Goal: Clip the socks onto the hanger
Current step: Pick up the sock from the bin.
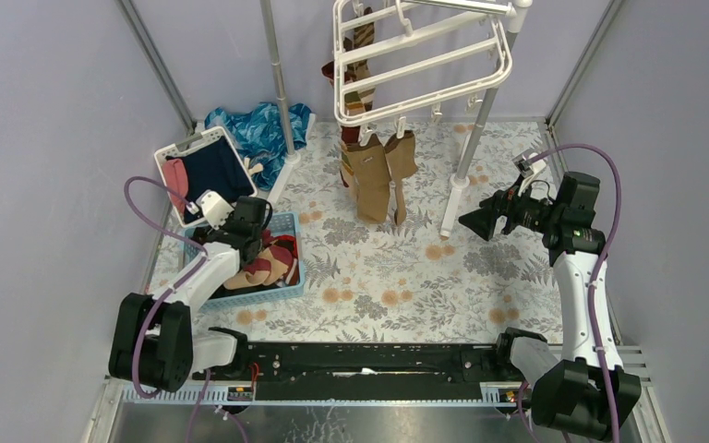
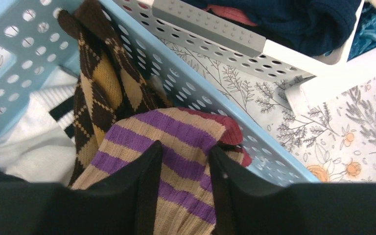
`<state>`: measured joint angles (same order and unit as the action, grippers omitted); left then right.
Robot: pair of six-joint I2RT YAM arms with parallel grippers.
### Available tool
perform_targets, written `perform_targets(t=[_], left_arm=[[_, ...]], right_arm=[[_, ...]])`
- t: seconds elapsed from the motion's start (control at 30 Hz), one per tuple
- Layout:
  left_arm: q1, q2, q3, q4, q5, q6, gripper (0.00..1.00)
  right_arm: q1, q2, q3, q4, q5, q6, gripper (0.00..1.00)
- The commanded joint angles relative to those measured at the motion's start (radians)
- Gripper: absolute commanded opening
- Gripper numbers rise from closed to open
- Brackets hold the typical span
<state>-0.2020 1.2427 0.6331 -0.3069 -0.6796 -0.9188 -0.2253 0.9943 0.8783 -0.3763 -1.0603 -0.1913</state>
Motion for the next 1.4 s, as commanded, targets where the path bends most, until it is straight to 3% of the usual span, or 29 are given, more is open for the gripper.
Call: perform_targets(t=[0.0, 0.13, 0.23, 0.73, 1.13, 1.23, 1.37], left_arm=[[0.009, -0.01, 0.051, -0.078, -0.065, -0.051, 0.33], [0.007, -0.129, 0.081, -0.085, -0.028, -0.002, 0.08], [0.007, -0.224, 0.102, -0.091, -0.007, 0.047, 0.0], [0.007, -0.573, 0.168, -0.052, 0.231, 0.353, 0.0], [0.007, -0.658, 0.294, 0.036, 0.746, 0.555, 0.0], [0.007, -0.661, 0.307, 0.093, 0.892, 0.556, 0.0], [0.007, -0.623, 0.317, 0.26, 1.218, 0.45, 0.0]], right_arm=[[0.001, 0.004, 0.012, -0.01, -0.027, -0.018, 1.0], [0.001, 0.006, 0.013, -0.012, -0.029, -0.02, 1.0], [0.001, 0.004, 0.013, -0.016, -0.029, -0.023, 1.0], [0.001, 0.004, 0.013, -0.02, -0.051, -0.027, 1.0], [0.001, -0.004, 0.016, -0.064, -0.118, -0.095, 1.0], [0.001, -0.004, 0.023, -0.106, -0.154, -0.151, 1.0], [0.001, -0.006, 0.039, -0.204, -0.217, -0.31, 1.0]])
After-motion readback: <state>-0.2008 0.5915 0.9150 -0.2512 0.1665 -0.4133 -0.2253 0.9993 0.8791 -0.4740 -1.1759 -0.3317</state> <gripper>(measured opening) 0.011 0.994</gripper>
